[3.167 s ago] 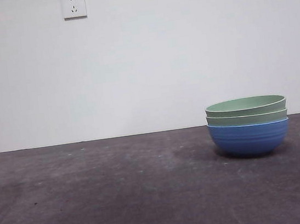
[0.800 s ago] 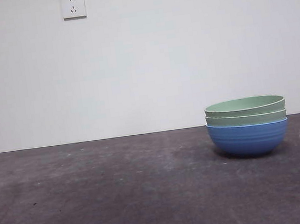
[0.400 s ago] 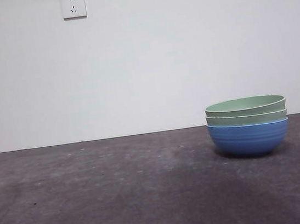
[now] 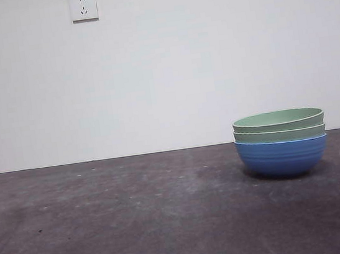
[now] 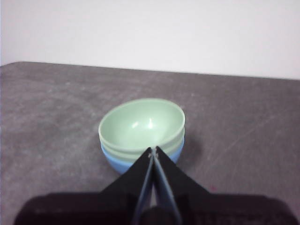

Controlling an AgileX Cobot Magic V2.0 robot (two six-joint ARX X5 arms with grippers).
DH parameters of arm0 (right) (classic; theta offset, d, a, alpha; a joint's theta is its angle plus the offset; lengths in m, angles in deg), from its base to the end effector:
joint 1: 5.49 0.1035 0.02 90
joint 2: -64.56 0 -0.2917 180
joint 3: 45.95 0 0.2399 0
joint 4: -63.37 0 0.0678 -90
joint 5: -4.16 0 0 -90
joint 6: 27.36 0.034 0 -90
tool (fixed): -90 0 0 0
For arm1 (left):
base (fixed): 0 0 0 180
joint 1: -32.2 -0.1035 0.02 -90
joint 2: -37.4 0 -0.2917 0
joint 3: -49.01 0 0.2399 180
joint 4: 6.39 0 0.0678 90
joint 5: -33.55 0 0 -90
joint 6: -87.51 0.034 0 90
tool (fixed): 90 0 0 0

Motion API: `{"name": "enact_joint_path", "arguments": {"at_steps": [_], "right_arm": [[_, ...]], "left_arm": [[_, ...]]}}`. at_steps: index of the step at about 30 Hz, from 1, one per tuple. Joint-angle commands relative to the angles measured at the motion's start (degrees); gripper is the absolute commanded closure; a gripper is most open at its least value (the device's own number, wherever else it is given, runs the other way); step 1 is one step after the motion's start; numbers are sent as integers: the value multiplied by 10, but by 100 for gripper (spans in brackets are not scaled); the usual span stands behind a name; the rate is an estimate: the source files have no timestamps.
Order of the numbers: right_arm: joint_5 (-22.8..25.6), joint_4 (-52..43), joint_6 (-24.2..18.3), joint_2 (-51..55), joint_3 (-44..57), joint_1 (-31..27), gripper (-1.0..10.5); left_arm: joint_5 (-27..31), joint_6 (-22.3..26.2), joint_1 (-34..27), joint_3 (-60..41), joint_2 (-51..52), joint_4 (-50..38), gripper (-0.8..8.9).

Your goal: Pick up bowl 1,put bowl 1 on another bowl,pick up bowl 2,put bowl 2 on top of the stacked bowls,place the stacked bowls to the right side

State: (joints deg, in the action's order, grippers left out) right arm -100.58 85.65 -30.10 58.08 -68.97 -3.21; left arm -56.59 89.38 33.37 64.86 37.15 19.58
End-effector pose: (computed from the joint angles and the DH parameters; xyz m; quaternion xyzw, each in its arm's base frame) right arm 0.0599 0.0110 0.1946 -0.0182 0.0462 0.1489 0.9876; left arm 0.0595 -0.0013 0.1510 0.0171 0.0902 -0.0129 0.9957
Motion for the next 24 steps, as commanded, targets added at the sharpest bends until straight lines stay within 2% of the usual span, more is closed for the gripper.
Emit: {"name": "enact_joint_path", "arguments": {"at_steps": [1, 5, 15, 18, 24], "right_arm": [[3, -5, 14, 22, 29, 0, 945], [2, -4, 34, 44, 60, 0, 945], [0, 17, 50, 64, 82, 1, 945], [1, 16, 84, 64, 82, 1, 945], [1, 16, 83, 64, 82, 1, 945]], "left_arm": [[0, -4, -2, -8, 1, 1, 817], [0, -4, -2, -8, 1, 1, 817], [0, -4, -2, -8, 1, 1, 817], [0, -4, -2, -8, 1, 1, 817], [0, -4, -2, -8, 1, 1, 817]]}}
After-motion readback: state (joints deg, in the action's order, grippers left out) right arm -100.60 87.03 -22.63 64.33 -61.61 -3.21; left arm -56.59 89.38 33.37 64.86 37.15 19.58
